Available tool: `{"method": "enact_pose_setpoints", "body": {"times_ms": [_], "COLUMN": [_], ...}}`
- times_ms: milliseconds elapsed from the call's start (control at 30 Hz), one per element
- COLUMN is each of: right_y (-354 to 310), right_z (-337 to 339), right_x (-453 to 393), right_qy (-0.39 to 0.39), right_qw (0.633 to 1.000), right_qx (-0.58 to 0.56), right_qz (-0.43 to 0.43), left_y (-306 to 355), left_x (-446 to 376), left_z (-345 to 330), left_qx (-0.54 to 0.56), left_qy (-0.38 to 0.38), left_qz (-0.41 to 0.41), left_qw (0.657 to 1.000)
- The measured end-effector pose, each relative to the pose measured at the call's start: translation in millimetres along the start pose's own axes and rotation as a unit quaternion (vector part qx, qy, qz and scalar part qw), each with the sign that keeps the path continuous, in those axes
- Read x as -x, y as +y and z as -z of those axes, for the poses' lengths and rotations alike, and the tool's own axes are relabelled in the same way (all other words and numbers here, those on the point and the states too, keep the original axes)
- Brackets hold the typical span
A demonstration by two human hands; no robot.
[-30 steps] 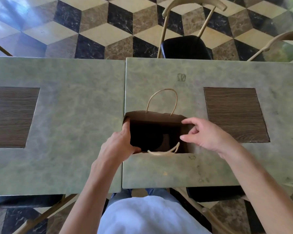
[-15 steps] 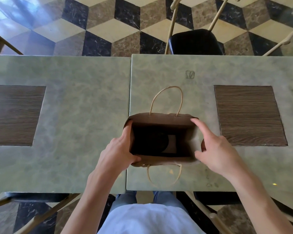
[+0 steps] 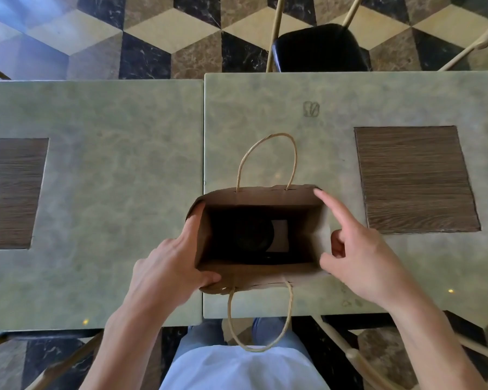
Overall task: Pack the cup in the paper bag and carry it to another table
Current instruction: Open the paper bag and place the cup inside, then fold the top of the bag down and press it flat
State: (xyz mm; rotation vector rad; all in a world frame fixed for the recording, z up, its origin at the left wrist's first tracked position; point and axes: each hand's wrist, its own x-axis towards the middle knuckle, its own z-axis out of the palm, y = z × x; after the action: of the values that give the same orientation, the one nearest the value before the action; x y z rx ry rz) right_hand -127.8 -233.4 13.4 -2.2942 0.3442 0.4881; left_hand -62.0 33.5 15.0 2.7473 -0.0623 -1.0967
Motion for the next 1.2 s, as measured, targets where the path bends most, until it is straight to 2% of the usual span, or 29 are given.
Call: {"method": "enact_pose_setpoints", "body": {"times_ms": [300,667,800,900,967,1067,1200], "right_y": [3.7,14.7,20.3,20.8,20.6,25.6,30.5], "right_z": [1.0,-6.4,-15.2,-19.0,-18.8,-17.0,-18.8], "right_x": [3.3,9.2,8.5,5.9,4.4,3.2,2.9], "right_qy": [0.006,0.040,0.069,0.074,0.056,-0.022,-0.096], "right_qw": [0.999,0.993,0.989,0.984,0.978,0.963,0.954], "right_qx": [-0.043,-0.100,-0.127,-0.163,-0.201,-0.260,-0.275], "right_qz": [0.022,0.050,0.032,-0.004,-0.025,-0.062,-0.074], "left_y": [-13.6,-16.7,-17.8,-17.7,-19.7,-22.9,-26.1], "left_x": [-5.7,-8.8,-11.9,-16.9,-19.2,-18.4,-17.7], "left_z": [-10.8,-14.8,-14.9,-17.1,-16.9,-13.9,-16.7], "left_qx": [0.091,0.140,0.188,0.222,0.255,0.310,0.302], "left_qy": [0.022,0.074,0.085,0.066,0.033,-0.030,-0.084], "left_qz": [-0.032,-0.160,-0.174,-0.166,-0.165,-0.172,-0.170], "left_qw": [0.995,0.974,0.963,0.958,0.952,0.935,0.934]}}
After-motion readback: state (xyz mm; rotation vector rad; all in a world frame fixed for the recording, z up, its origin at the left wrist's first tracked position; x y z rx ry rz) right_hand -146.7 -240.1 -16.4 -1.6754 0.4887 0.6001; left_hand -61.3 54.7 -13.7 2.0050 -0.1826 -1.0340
